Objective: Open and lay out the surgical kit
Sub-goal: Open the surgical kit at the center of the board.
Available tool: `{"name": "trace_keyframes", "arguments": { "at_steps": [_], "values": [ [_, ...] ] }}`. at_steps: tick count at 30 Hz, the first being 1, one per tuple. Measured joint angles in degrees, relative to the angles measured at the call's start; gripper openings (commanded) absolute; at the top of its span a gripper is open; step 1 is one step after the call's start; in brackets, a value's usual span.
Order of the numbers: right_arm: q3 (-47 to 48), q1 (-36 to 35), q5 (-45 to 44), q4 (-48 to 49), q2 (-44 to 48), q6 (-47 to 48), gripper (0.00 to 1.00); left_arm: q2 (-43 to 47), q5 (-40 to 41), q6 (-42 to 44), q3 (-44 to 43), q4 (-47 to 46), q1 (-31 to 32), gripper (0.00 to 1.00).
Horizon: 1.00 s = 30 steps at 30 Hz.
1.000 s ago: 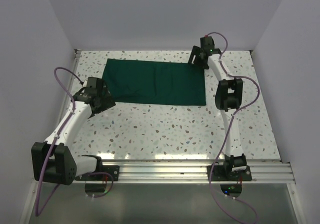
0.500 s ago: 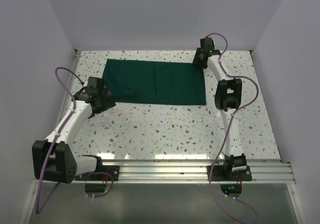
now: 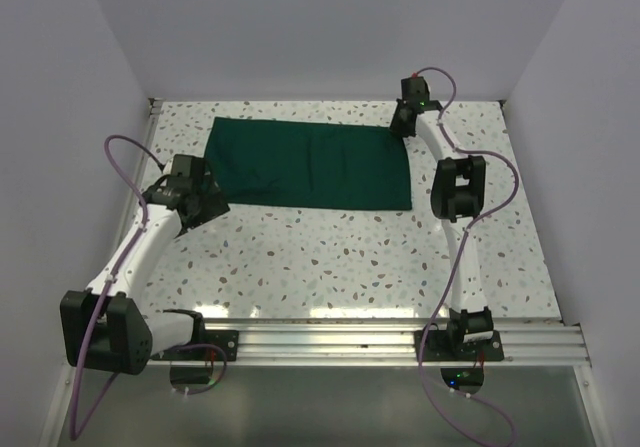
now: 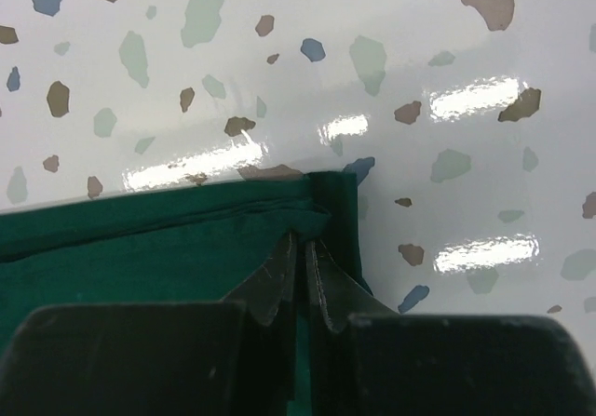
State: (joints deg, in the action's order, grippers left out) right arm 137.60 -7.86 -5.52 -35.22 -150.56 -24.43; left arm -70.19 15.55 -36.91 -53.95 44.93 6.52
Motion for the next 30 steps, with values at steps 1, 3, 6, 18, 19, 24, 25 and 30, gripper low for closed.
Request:
{"name": "trace_keyframes", "arguments": {
  "at_steps": [1, 3, 6, 18, 19, 24, 25, 30],
  "values": [
    [-0.2, 0.0, -0.28, -0.35, 0.26, 0.17, 0.06, 0.52, 0.24, -0.02, -0.2, 0.5, 0.0, 1.0],
    [-0.66, -0.09, -1.03, -1.07, 0.83, 0.57, 0.11, 1.64, 0.81, -0.04, -1.01, 1.79, 0.0, 1.0],
    [-1.86, -0.17, -1.92, -2.03, 2.34, 1.29, 0.17, 3.32, 1.64, -0.26, -2.69, 3.65, 0.0, 1.0],
    [-2.49, -0.33, -2.29, -4.17, 6.19, 1.95, 0.0, 14.49, 3.37, -4.46, -4.35, 12.26, 0.0, 1.0],
    [-2.91, -0.33, -1.97, -4.15, 6.19, 1.88, 0.0, 15.41, 3.37, -4.66, -4.35, 13.07, 0.0, 1.0],
    [-7.21, -0.37, 3.82, -3.54, 7.48, 1.27, 0.0, 19.15, 3.76, -5.11, -4.63, 15.56, -0.02, 1.0],
    [-9.4, -0.48, 5.44, -3.56, 8.61, 1.01, 0.0, 19.34, 3.91, -5.07, -5.05, 15.96, -0.02, 1.0],
    [-21.62, -4.55, 12.37, -4.66, 19.39, 0.68, 0.0, 16.63, 4.2, -3.56, -9.35, 15.63, -0.02, 1.0]
  ]
}}
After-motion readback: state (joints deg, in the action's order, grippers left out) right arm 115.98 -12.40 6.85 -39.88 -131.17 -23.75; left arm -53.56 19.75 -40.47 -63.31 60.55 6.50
